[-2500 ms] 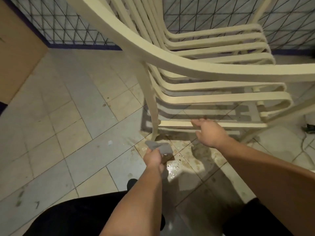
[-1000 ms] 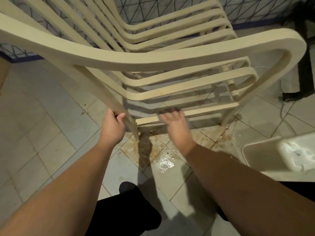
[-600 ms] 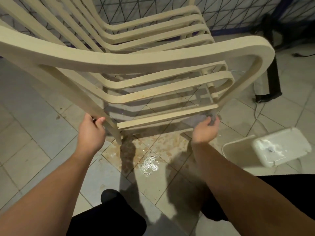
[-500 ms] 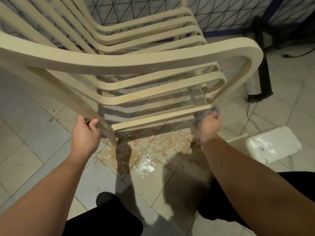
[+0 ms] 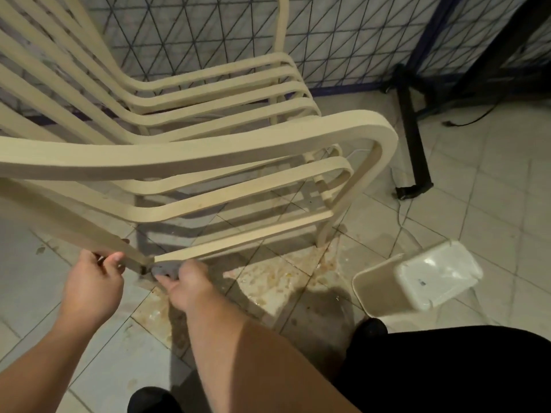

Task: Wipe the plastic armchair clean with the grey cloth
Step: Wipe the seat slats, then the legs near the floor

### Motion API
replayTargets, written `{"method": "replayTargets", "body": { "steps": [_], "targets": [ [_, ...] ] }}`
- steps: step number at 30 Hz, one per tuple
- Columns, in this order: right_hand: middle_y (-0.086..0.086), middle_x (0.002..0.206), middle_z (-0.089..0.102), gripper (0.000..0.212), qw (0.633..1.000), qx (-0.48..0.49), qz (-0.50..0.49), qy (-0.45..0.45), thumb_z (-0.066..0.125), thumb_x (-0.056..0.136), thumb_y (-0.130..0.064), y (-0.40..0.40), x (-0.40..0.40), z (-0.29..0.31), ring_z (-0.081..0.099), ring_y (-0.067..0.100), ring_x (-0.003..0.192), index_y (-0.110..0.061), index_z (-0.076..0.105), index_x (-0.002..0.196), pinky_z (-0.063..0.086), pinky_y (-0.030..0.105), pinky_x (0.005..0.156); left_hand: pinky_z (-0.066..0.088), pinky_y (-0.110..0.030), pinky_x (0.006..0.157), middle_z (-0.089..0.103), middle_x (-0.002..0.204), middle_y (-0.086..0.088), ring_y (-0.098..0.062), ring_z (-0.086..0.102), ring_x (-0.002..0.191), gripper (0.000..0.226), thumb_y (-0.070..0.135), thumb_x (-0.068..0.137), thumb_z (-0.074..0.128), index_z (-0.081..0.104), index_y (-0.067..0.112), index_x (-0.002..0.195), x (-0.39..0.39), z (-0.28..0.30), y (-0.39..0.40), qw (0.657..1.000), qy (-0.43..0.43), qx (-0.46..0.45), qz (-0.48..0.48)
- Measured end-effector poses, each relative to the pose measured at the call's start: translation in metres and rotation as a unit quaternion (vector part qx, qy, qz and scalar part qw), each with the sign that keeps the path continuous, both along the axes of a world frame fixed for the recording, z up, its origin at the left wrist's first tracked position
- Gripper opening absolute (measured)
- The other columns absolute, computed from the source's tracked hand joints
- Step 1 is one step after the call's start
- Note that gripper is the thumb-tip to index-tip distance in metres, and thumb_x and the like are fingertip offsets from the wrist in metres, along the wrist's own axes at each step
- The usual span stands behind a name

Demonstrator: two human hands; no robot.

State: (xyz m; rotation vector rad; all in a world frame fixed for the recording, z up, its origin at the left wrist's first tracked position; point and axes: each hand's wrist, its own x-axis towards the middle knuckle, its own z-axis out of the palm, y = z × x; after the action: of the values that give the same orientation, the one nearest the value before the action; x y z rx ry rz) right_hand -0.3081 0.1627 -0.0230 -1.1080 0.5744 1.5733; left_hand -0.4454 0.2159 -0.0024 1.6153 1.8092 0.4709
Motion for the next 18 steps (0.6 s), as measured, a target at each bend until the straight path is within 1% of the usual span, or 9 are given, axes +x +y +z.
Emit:
{"method": "replayTargets", "body": {
  "steps": [2, 3, 4, 6, 7, 8, 11, 15, 18],
  "targets": [
    [0.02, 0.135, 0.047, 0.038, 0.995, -0.007, -0.075, 0.068, 0.042, 0.103, -0.002, -0.007, 0.026, -0.002, 0.055, 0.038, 0.119, 0.003, 0.04, 0.141, 0.049, 0.042, 0.102, 0.054, -0.061, 0.09, 0.068, 0.108, -0.007, -0.037, 0.068, 0.101, 0.009, 0.032, 0.104, 0.048, 0.048, 0.023, 0.105, -0.004, -0.003, 0.002, 1.0, 0.004, -0.003, -0.003],
    [0.02, 0.13, 0.05, 0.036, 0.993, -0.073, -0.077, 0.05, 0.043, 0.104, -0.007, -0.012, 0.048, 0.002, 0.056, 0.038, 0.116, 0.004, 0.041, 0.139, 0.051, 0.035, 0.099, 0.054, -0.061, 0.089, 0.068, 0.109, -0.009, -0.037, 0.068, 0.101, 0.011, 0.032, 0.104, 0.049, 0.048, 0.02, 0.105, -0.004, -0.002, 0.002, 1.0, 0.007, -0.001, -0.003],
    [0.017, 0.115, 0.054, 0.037, 0.988, -0.139, -0.039, -0.052, 0.045, 0.105, -0.014, -0.019, 0.07, 0.006, 0.059, 0.034, 0.101, 0.004, 0.043, 0.137, 0.053, 0.027, 0.089, 0.053, -0.061, 0.09, 0.067, 0.11, -0.011, -0.038, 0.067, 0.102, 0.011, 0.03, 0.104, 0.049, 0.047, 0.019, 0.106, -0.001, 0.004, 0.0, 1.0, 0.009, -0.004, -0.004],
    [0.005, 0.087, 0.049, 0.03, 0.944, -0.148, 0.054, -0.289, 0.052, 0.102, -0.026, -0.045, 0.119, 0.008, 0.051, 0.018, 0.073, -0.004, 0.054, 0.123, 0.051, 0.023, 0.073, 0.052, -0.06, 0.091, 0.067, 0.115, -0.015, -0.04, 0.065, 0.104, 0.012, 0.028, 0.104, 0.049, 0.046, 0.018, 0.109, 0.005, 0.014, -0.004, 1.0, 0.005, -0.008, -0.007],
    [0.001, 0.083, 0.049, 0.022, 0.933, -0.124, 0.06, -0.333, 0.052, 0.102, -0.026, -0.06, 0.143, 0.008, 0.049, 0.014, 0.069, -0.007, 0.056, 0.113, 0.051, 0.025, 0.071, 0.051, -0.059, 0.092, 0.067, 0.116, -0.018, -0.042, 0.064, 0.105, 0.015, 0.027, 0.104, 0.05, 0.047, 0.015, 0.112, 0.009, 0.02, -0.006, 1.0, 0.005, -0.008, -0.01],
    [0.0, 0.083, 0.049, 0.023, 0.934, -0.106, 0.026, -0.341, 0.049, 0.103, -0.022, -0.071, 0.167, 0.007, 0.05, 0.014, 0.068, -0.004, 0.055, 0.116, 0.051, 0.026, 0.068, 0.05, -0.056, 0.092, 0.066, 0.118, -0.02, -0.044, 0.062, 0.106, 0.02, 0.026, 0.104, 0.05, 0.05, 0.01, 0.115, 0.012, 0.027, -0.009, 1.0, 0.009, -0.009, -0.018],
    [0.004, 0.091, 0.051, 0.039, 0.915, -0.104, -0.024, -0.39, 0.038, 0.103, -0.009, -0.097, 0.234, 0.025, 0.061, 0.025, 0.081, 0.007, 0.044, 0.138, 0.048, 0.016, 0.06, 0.04, -0.044, 0.096, 0.063, 0.128, -0.018, -0.042, 0.056, 0.122, 0.03, 0.019, 0.103, 0.055, 0.051, 0.001, 0.127, 0.018, 0.05, -0.018, 1.0, -0.006, -0.012, -0.023],
    [0.023, 0.113, 0.062, 0.035, 0.892, -0.088, -0.143, -0.42, 0.045, 0.099, -0.011, -0.115, 0.276, 0.041, 0.065, 0.037, 0.1, 0.003, 0.051, 0.131, 0.056, 0.045, 0.091, 0.04, -0.034, 0.095, 0.06, 0.126, -0.005, -0.029, 0.058, 0.119, 0.027, 0.012, 0.1, 0.06, 0.051, 0.008, 0.126, 0.018, 0.081, -0.03, 0.998, -0.062, -0.006, -0.002],
    [0.012, 0.122, 0.065, 0.04, 0.901, -0.06, -0.166, -0.397, 0.06, 0.087, -0.012, -0.109, 0.297, 0.005, 0.066, 0.031, 0.109, -0.019, 0.057, 0.126, 0.052, 0.049, 0.1, 0.045, -0.04, 0.101, 0.06, 0.133, -0.003, -0.025, 0.058, 0.122, 0.029, 0.013, 0.1, 0.061, 0.052, 0.013, 0.127, 0.011, 0.098, -0.031, 0.996, -0.089, 0.011, -0.002]
  ]
}}
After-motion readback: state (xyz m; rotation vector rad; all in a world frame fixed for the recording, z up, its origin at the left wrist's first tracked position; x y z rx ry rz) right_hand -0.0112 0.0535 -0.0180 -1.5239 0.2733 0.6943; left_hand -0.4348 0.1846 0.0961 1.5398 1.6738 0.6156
